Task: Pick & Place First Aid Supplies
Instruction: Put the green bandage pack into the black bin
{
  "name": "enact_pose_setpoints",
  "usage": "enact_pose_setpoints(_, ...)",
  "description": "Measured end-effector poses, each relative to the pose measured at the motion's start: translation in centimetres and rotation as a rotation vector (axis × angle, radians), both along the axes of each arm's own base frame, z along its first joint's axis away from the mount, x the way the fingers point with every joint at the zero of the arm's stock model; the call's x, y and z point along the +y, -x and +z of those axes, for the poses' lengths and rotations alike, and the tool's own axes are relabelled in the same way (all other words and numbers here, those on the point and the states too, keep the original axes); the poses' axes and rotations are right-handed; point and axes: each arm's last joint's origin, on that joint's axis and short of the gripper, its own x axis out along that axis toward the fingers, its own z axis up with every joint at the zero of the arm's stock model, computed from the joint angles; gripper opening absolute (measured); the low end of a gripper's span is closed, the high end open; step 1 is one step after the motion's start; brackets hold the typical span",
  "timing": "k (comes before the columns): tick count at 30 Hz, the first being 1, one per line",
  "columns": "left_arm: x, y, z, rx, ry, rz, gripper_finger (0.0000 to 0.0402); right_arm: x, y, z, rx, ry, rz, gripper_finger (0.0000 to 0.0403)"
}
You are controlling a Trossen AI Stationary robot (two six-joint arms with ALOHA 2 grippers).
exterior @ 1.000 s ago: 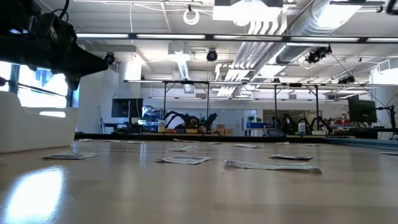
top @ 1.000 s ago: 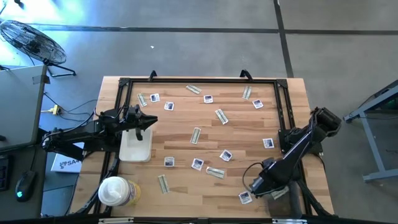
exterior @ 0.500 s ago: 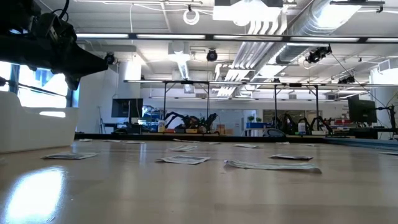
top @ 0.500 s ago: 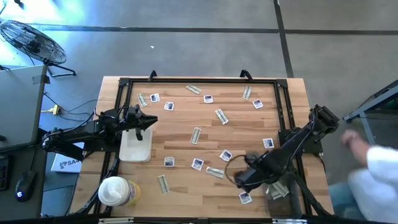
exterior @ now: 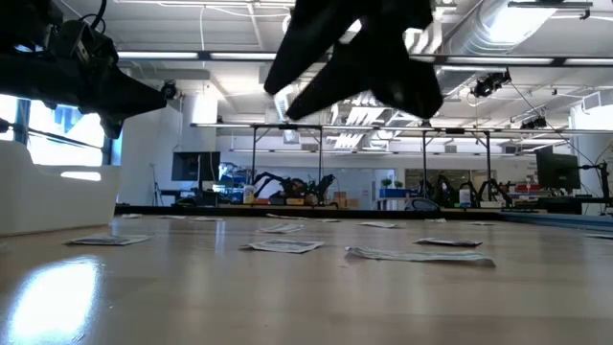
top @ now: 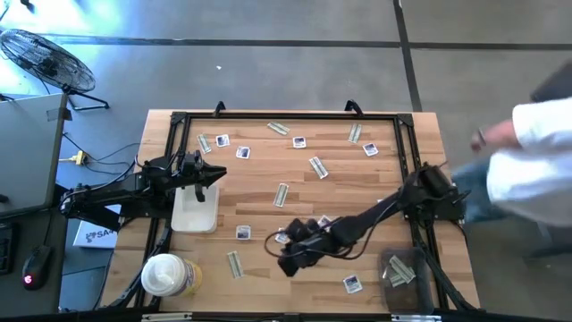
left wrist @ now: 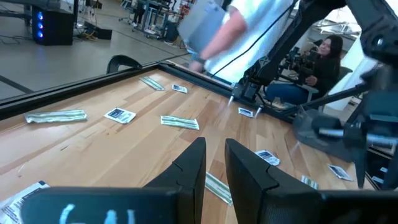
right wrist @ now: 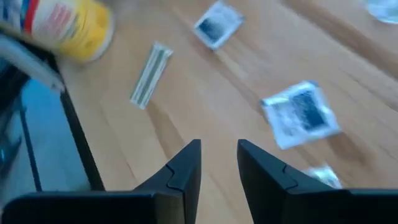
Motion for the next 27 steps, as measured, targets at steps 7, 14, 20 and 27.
enact_pose_setpoints(7,0.0,0.0,0.0,0.0,0.0,0.0,0.006,0.9,0.4,-3.1,0.124,0.183,0.181,0.0099)
enact_pose_setpoints(14,0.0,0.0,0.0,0.0,0.0,0.0,0.006,0.8,1.1,-3.9,0.161,0.248,0.169,0.0099)
enact_pose_setpoints(20,0.0,0.0,0.0,0.0,0.0,0.0,0.006,0.3,2.1,-6.3,0.166,0.241,0.177,0.0099)
enact_pose_setpoints(27,0.0,0.0,0.0,0.001,0.0,0.0,0.006,-0.2,2.6,-7.5,0.149,0.285,0.237,0.0099)
